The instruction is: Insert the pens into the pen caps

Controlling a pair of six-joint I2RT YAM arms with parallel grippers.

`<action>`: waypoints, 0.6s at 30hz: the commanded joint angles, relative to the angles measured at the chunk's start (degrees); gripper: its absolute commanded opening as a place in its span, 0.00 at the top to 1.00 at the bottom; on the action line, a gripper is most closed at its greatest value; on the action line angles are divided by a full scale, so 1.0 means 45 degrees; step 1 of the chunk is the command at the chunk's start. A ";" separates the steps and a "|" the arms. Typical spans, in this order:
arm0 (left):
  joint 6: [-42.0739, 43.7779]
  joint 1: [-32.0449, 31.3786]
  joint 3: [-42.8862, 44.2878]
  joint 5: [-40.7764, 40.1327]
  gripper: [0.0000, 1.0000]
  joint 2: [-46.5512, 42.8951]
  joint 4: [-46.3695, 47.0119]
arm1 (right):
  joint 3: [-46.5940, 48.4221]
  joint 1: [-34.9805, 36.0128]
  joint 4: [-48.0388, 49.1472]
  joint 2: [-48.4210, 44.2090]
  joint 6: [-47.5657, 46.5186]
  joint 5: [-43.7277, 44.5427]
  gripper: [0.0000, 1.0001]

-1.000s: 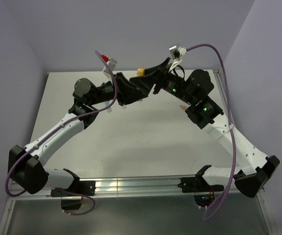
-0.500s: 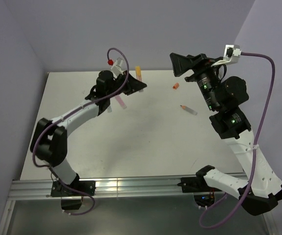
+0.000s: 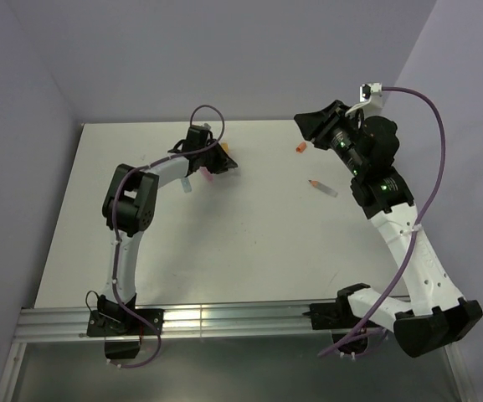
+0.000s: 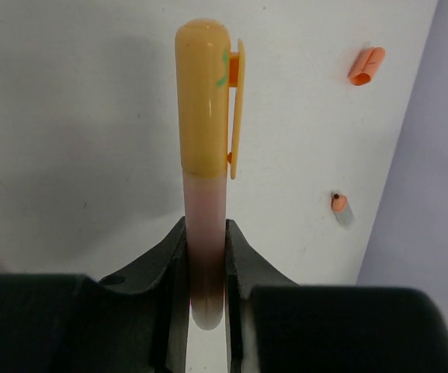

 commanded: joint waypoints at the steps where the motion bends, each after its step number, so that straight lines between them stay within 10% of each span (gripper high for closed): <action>1: 0.0392 0.0117 0.1328 -0.0204 0.78 0.0229 -0.0695 | -0.0156 -0.0223 0.0120 0.0332 0.0258 -0.0939 0.58; 7: 0.0607 0.0214 0.1760 -0.0517 0.67 0.0816 -0.1458 | -0.0253 -0.0340 -0.0114 0.0880 0.0180 -0.1311 0.79; 18: 0.0549 0.0253 0.1411 -0.0751 0.61 0.0876 -0.1616 | -0.0117 -0.0575 -0.0602 0.1798 -0.0132 -0.1059 0.83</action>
